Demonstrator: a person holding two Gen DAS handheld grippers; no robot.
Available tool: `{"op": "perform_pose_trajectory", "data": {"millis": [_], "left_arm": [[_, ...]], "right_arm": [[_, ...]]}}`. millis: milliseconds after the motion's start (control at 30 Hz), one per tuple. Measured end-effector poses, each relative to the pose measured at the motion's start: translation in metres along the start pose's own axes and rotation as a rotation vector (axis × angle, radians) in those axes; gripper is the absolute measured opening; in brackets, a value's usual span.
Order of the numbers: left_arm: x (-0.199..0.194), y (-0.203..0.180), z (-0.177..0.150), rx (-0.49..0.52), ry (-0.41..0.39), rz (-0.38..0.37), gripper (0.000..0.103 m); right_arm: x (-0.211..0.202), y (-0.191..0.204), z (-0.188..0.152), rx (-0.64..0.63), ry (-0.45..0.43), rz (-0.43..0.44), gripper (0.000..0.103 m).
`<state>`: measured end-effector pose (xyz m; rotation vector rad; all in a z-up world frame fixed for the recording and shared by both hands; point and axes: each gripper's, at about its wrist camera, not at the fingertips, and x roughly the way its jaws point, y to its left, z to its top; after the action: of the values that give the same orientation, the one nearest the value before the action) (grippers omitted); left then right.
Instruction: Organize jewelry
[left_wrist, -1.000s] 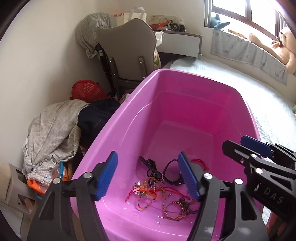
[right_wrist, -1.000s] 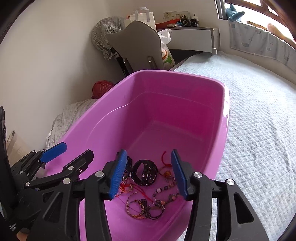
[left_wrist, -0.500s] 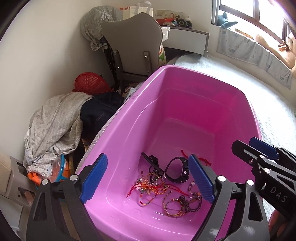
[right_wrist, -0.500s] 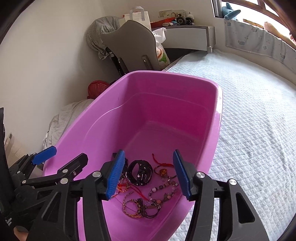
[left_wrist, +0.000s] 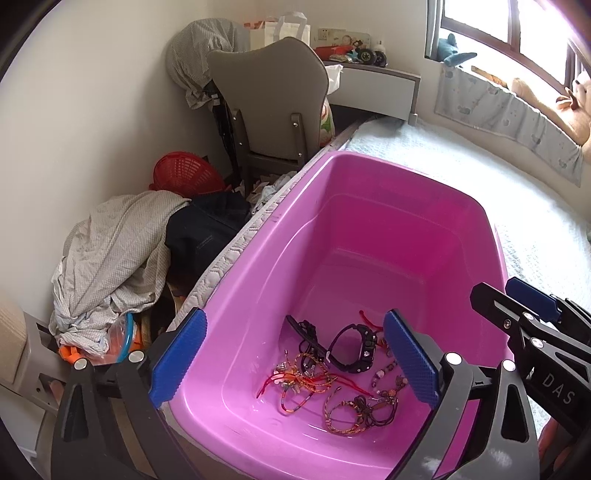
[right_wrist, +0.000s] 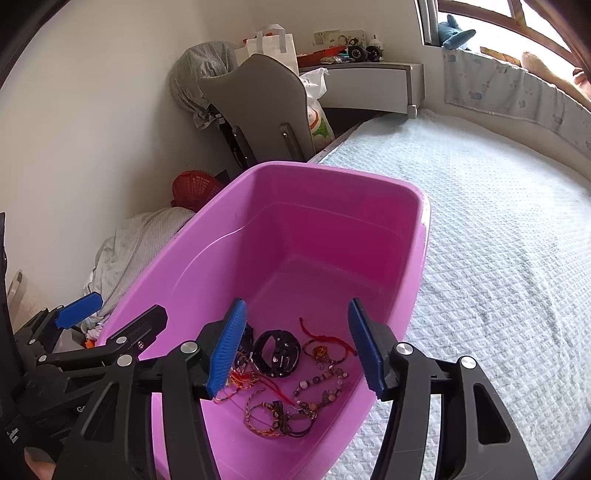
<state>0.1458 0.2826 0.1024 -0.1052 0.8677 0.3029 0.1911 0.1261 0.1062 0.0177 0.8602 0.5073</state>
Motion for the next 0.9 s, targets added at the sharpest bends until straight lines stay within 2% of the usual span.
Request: {"op": "perform_pose_trajectory", "data": {"millis": [900], "left_arm": [[-0.019,-0.002,0.009,0.006,-0.036,0.019,0.095]], "right_arm": [[-0.023,0.009,0.016,-0.019,-0.022,-0.026,0.057]]}}
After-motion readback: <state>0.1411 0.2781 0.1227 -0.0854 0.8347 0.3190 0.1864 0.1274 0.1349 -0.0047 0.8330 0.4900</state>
